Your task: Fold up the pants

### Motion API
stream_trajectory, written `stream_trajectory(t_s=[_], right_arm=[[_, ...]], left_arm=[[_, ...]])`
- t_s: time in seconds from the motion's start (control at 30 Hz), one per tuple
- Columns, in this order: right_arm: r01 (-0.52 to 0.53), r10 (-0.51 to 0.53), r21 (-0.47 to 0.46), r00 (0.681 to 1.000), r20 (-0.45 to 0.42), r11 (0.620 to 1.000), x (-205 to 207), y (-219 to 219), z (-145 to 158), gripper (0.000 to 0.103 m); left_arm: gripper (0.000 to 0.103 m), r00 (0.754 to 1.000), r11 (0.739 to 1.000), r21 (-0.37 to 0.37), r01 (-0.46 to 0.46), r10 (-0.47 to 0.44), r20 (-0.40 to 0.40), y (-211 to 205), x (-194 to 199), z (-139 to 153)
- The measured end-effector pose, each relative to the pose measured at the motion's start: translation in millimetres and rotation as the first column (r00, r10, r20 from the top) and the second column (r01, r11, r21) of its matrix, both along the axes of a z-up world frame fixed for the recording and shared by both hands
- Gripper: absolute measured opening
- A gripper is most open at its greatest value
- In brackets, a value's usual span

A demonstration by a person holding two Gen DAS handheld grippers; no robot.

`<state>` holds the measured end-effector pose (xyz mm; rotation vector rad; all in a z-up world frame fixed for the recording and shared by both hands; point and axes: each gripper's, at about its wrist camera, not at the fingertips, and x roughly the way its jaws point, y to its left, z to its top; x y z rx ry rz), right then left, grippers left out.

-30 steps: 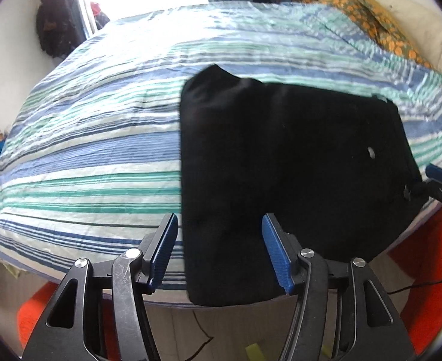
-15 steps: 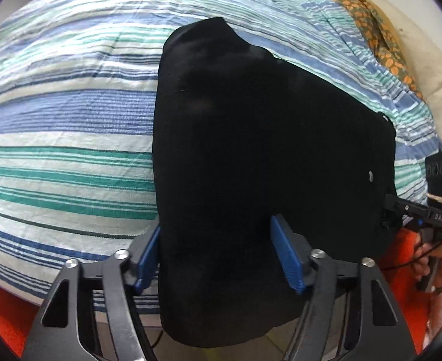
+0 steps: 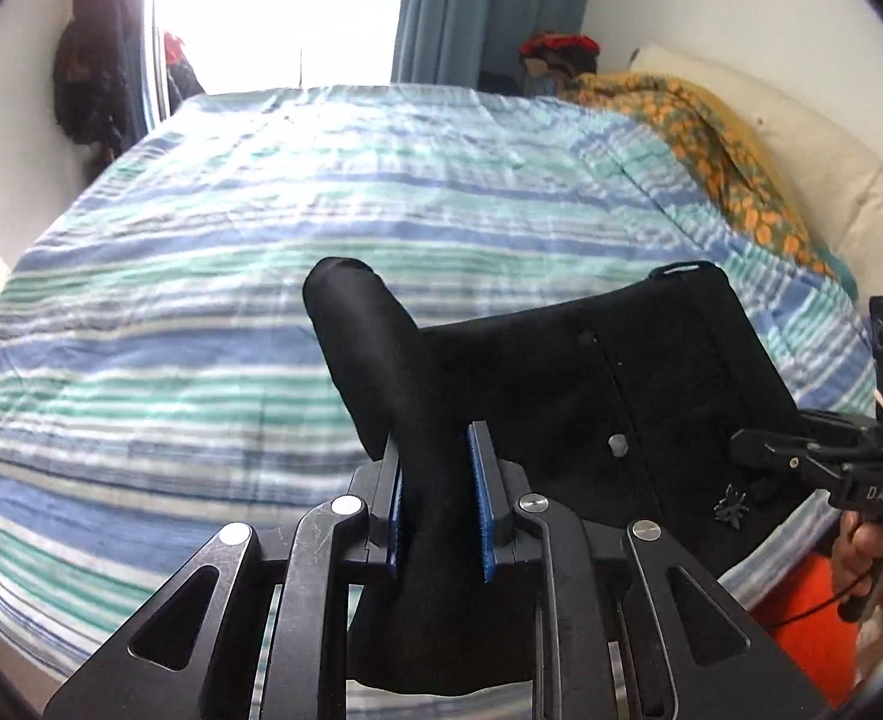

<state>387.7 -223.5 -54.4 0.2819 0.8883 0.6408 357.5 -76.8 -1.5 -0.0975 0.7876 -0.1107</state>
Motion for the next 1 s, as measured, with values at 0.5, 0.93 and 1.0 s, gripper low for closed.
stream_trajectory(t_s=[0.5, 0.93, 1.0], right_arm=[[0.207, -0.19, -0.39, 0.978, 0.083, 0.897, -17, 12, -3, 0.102], [0.172, -0.171, -0.403, 0.984, 0.039, 0.899, -117, 61, 10, 0.103], [0.184, -0.179, -0.399, 0.983, 0.05, 0.898, -123, 62, 22, 0.103]], left_arm=[[0.099, 0.977, 0.949, 0.239, -0.204, 0.215, -0.02, -5, -64, -62], [0.099, 0.965, 0.945, 0.265, -0.193, 0.231, -0.124, -31, -126, -29], [0.099, 0.967, 0.941, 0.278, -0.192, 0.229, -0.11, -30, -135, -21]])
